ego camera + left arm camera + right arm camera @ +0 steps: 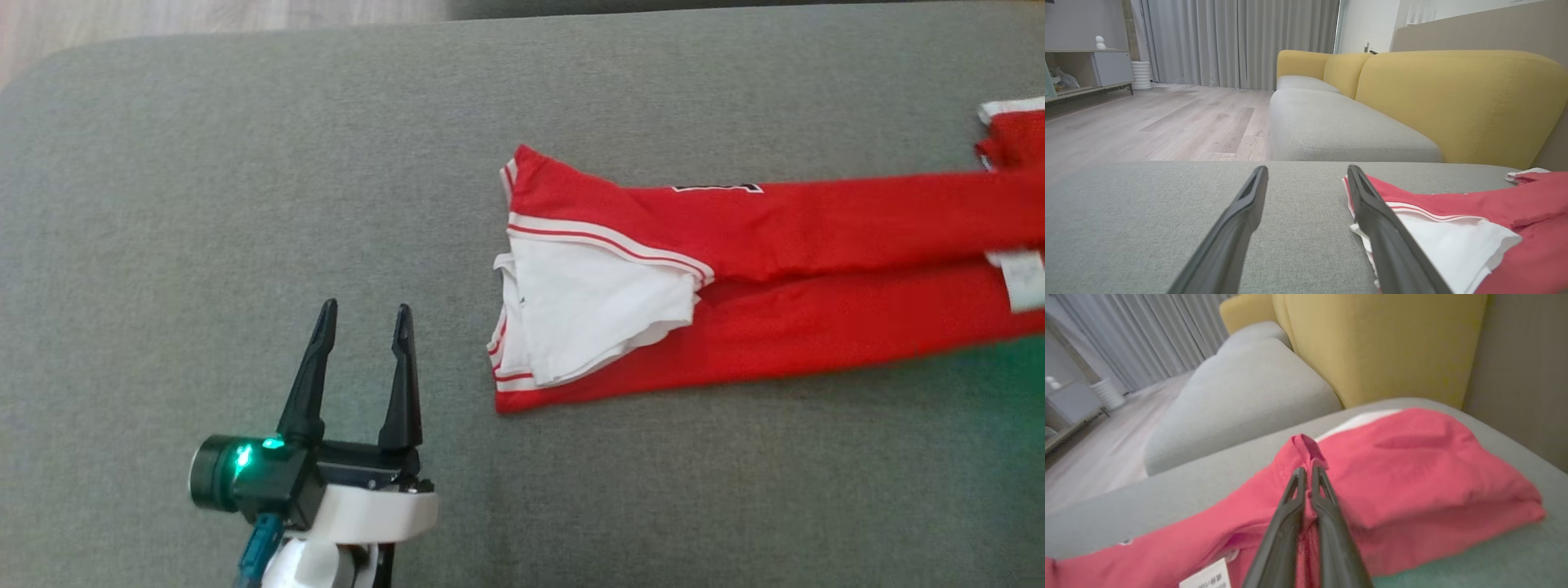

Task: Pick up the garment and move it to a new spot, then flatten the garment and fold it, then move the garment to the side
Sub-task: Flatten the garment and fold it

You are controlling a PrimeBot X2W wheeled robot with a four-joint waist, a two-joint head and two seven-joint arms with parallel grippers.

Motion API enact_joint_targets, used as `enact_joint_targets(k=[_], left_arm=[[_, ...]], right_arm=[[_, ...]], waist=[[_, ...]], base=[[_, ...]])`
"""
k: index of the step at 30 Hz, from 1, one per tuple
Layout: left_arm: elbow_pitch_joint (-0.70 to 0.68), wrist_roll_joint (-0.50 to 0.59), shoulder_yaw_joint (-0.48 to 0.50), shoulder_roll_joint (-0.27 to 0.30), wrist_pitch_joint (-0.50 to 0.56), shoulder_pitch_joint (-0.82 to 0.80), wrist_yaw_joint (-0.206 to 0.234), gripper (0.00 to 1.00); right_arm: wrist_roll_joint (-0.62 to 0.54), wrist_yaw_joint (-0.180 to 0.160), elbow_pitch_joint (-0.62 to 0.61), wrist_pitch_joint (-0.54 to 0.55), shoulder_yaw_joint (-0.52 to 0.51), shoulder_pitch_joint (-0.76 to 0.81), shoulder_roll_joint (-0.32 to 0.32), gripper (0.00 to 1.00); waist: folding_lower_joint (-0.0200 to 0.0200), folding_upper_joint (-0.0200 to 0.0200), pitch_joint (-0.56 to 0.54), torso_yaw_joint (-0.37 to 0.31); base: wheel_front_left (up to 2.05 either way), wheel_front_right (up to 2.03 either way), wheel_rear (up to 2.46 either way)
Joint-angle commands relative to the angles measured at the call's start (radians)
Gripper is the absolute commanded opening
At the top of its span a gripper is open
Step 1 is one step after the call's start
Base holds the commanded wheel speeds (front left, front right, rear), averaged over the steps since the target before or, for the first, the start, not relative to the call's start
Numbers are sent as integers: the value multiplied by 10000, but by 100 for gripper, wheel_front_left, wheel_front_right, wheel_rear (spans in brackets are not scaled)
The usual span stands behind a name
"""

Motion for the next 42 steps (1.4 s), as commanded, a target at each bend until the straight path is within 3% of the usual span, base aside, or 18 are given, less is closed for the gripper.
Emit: enact_joint_targets(k=[1, 7, 8, 15, 19, 28, 29, 30, 31, 36, 42], left_arm=[[-258, 123, 450, -53, -62, -80, -39, 100], [-138, 198, 591, -226, -62, -129, -308, 100], [-138, 198, 591, -226, -62, -129, -308, 100], [46, 199, 664, -438, -62, -226, -569, 100], [149, 181, 729, -538, -62, -286, -705, 100], [367, 139, 684, -619, -63, -348, -900, 100], [404, 129, 663, -622, -63, -351, -918, 100], [433, 120, 645, -625, -63, -361, -933, 100], [454, 110, 631, -628, -63, -374, -944, 100], [503, 11, 657, -632, -63, -329, -919, 100], [598, -35, 756, -634, -63, -172, -934, 100]], right_arm=[[168, -7, -954, 314, -19, -29, -338, 0], [838, -7, -4601, 2229, -410, 206, 722, 0], [838, -7, -4601, 2229, -410, 206, 722, 0], [343, -7, -7379, 3901, 560, 272, 2869, 0], [-397, -7, -7445, 4303, 2134, 166, 3987, 0], [-704, -7, -5163, 3358, 4026, -113, 4508, 0], [-654, -7, -4872, 3232, 4215, -171, 4513, 20], [-639, -7, -4632, 3052, 4377, -258, 4515, 80], [-529, -7, -4435, 2863, 4515, -339, 4517, 100], [4, -7, -4044, 2102, 4735, -684, 4520, 100], [-251, -7, -4235, 1080, 3478, -300, 4362, 100]], waist=[[0, 0, 5, -82], [0, 0, 33, -89], [0, 0, 33, -89], [0, 0, 61, 280], [0, 0, 102, 636], [0, 0, 180, 1240], [0, 0, 186, 1292], [0, 0, 189, 1328], [0, 0, 191, 1355], [0, 0, 51, 1328], [0, 0, -475, 1001]], base=[[0, 0, 0], [0, 0, 0], [0, 0, 0], [0, 0, 0], [0, 0, 0], [0, 0, 0], [0, 0, 0], [0, 0, 0], [0, 0, 0], [0, 0, 0], [0, 0, 0]])
